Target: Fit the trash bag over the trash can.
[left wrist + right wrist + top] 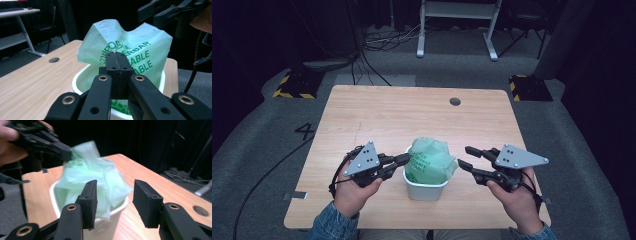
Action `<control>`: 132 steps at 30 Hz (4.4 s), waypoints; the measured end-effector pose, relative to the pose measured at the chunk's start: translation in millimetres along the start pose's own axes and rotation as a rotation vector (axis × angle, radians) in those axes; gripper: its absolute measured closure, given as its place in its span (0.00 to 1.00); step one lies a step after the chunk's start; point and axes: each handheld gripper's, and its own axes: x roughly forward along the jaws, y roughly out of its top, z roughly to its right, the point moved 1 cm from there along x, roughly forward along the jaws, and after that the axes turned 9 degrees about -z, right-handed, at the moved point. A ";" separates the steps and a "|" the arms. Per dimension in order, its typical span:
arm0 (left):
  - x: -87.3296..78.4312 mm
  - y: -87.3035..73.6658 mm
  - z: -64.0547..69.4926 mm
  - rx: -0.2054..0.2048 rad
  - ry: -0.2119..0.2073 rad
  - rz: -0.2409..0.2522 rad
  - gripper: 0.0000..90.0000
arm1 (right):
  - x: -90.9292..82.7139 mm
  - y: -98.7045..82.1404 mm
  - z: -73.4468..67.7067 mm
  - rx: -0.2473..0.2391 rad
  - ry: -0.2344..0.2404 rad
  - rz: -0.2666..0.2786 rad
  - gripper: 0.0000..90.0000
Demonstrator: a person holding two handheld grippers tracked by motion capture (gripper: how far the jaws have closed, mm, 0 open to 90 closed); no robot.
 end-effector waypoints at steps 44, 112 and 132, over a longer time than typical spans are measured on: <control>-26.3 7.7 -9.7 0.000 0.016 0.119 1.00 | 16.2 4.8 3.7 -0.063 0.045 -0.135 1.00; -47.1 -27.7 5.8 0.020 -0.028 0.023 1.00 | 28.9 11.1 -16.4 -0.098 0.259 -0.144 1.00; -37.5 -68.3 16.9 -0.057 -0.073 -0.040 1.00 | 24.2 -30.9 -58.1 -0.117 0.347 -0.233 1.00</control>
